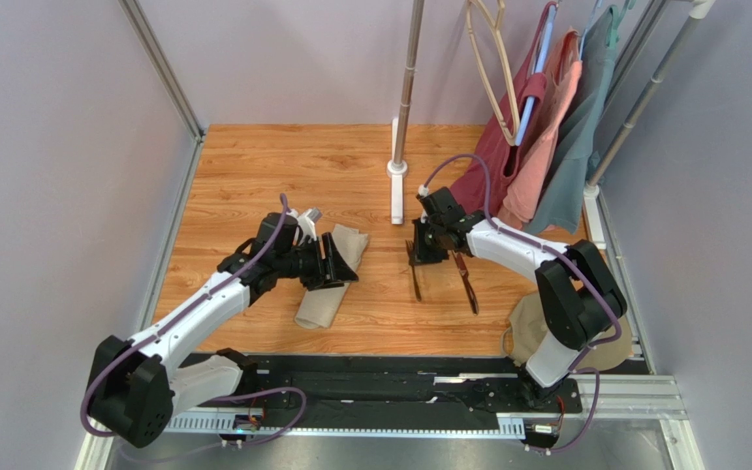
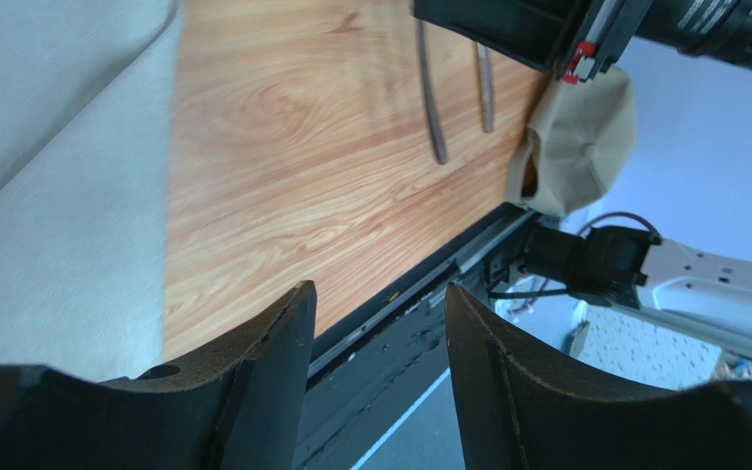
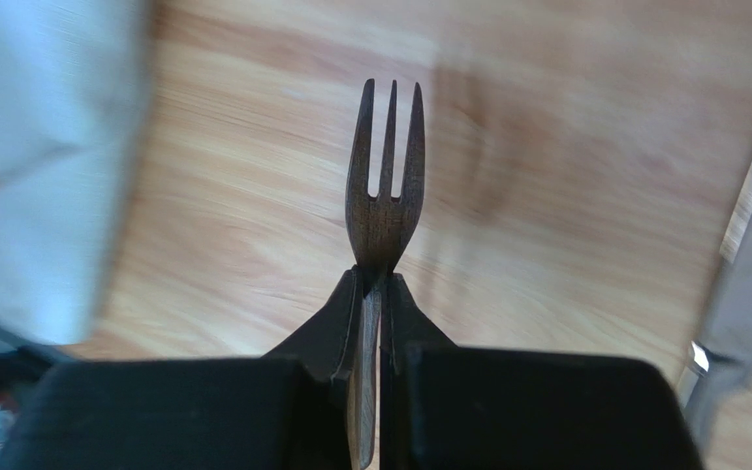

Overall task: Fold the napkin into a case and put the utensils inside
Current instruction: Pick up the fork from the corner of the board, then pass from the right arm to the left

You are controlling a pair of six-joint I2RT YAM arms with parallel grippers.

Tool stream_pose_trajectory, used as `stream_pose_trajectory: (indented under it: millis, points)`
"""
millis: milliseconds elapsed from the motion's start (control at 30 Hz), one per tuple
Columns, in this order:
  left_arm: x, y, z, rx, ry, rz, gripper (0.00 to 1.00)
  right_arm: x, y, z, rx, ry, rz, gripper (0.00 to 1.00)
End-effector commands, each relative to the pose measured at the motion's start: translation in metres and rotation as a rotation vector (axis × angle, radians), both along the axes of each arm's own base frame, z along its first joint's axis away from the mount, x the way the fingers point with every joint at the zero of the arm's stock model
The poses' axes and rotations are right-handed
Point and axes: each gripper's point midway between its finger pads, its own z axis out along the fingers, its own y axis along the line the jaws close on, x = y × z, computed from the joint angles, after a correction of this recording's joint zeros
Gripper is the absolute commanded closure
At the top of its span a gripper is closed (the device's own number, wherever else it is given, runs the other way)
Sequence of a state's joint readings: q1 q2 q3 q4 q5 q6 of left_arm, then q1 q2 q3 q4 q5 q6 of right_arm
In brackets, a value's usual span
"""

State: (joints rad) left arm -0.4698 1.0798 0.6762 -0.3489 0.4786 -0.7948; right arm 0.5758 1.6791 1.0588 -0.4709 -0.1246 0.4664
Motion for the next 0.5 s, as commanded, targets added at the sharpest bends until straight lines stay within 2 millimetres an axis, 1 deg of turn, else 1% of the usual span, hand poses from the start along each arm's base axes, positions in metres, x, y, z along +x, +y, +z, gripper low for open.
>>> stream_pose_trajectory:
  millis: [0, 33, 67, 100, 133, 200, 233, 333, 367, 433, 467]
  points:
    - [0.018, -0.035, 0.042, -0.216, -0.186, -0.13, 0.39, 0.03, 0.089, 0.116, 0.538, -0.16, 0.101, 1.0]
    - [0.021, -0.038, 0.042, -0.227, -0.199, -0.141, 0.39, 0.036, 0.1, 0.131, 0.618, -0.176, 0.092, 1.0]
    - [0.022, -0.04, 0.043, -0.234, -0.205, -0.149, 0.38, 0.038, 0.106, 0.139, 0.662, -0.179, 0.091, 1.0]
    - [0.024, -0.042, 0.045, -0.251, -0.205, -0.151, 0.38, 0.037, 0.112, 0.141, 0.697, -0.167, 0.101, 1.0]
    - [0.026, -0.043, 0.043, -0.253, -0.198, -0.146, 0.37, 0.041, 0.118, 0.153, 0.754, -0.205, 0.114, 1.0]
    - [0.029, -0.046, 0.042, -0.262, -0.189, -0.143, 0.37, 0.039, 0.125, 0.162, 0.825, -0.183, 0.089, 1.0]
    - [0.032, -0.047, 0.035, -0.248, -0.176, -0.141, 0.37, 0.039, 0.129, 0.169, 0.86, -0.202, 0.095, 1.0]
    - [0.036, -0.049, 0.029, -0.239, -0.151, -0.137, 0.37, 0.035, 0.136, 0.177, 0.922, -0.193, 0.088, 1.0]
    - [0.035, -0.05, 0.028, -0.249, -0.14, -0.141, 0.37, 0.032, 0.137, 0.176, 0.93, -0.186, 0.087, 1.0]
    - [0.038, -0.054, 0.028, -0.279, -0.133, -0.137, 0.41, 0.028, 0.142, 0.178, 0.959, -0.184, 0.089, 1.0]
    - [0.04, -0.054, 0.027, -0.28, -0.133, -0.13, 0.48, 0.026, 0.142, 0.175, 0.964, -0.172, 0.084, 1.0]
